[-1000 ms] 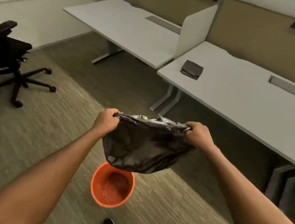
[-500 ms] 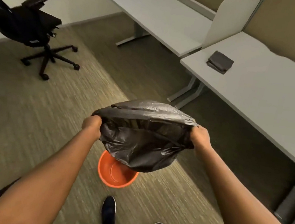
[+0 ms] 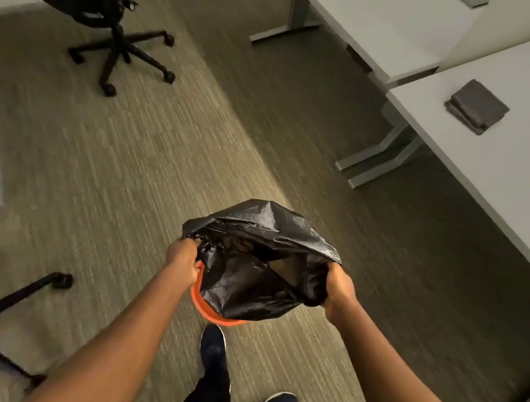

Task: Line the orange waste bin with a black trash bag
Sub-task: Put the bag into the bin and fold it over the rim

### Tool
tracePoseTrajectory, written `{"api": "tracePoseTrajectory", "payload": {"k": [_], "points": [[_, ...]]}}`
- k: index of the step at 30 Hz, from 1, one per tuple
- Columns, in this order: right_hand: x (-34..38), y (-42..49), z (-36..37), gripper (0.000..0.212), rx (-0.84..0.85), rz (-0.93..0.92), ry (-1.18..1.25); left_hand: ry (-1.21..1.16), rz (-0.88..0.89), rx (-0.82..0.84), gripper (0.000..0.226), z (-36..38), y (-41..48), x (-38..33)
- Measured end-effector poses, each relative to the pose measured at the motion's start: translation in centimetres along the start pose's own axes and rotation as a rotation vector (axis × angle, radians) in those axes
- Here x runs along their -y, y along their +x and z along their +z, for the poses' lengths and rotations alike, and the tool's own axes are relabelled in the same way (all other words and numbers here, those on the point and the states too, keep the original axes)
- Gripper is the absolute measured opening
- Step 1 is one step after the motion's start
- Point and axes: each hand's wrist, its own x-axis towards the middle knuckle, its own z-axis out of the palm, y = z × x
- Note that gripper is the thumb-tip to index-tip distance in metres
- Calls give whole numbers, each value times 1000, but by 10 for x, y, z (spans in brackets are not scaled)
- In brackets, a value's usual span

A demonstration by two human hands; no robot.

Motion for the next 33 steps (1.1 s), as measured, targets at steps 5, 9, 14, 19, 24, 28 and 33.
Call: {"api": "tracePoseTrajectory", "payload": {"k": [5,9,14,19,24,28,33], "points": [[-26,30,38,30,27,84,-32,64,-29,-76,31,-10,51,23],[-48,59,67,26,23,150,-61,147,-60,-92,25,-17,86,42],[-77,103,93,28,52,186,-122,107,9,-58,25,-13,122,74],[-106,148,110,44,172,-62,-628,297,80,-144,22,-6,161,127],[-131,202,128,47,241,-365,-1036,717,143,-104,30,3,203,184],[-155,238,143,47,315,-502,-1150,776,141,-43,42,16,239,217],[-188,277,167,53,375,-477,-1174,738,96,-4,53,34,287,244]]}}
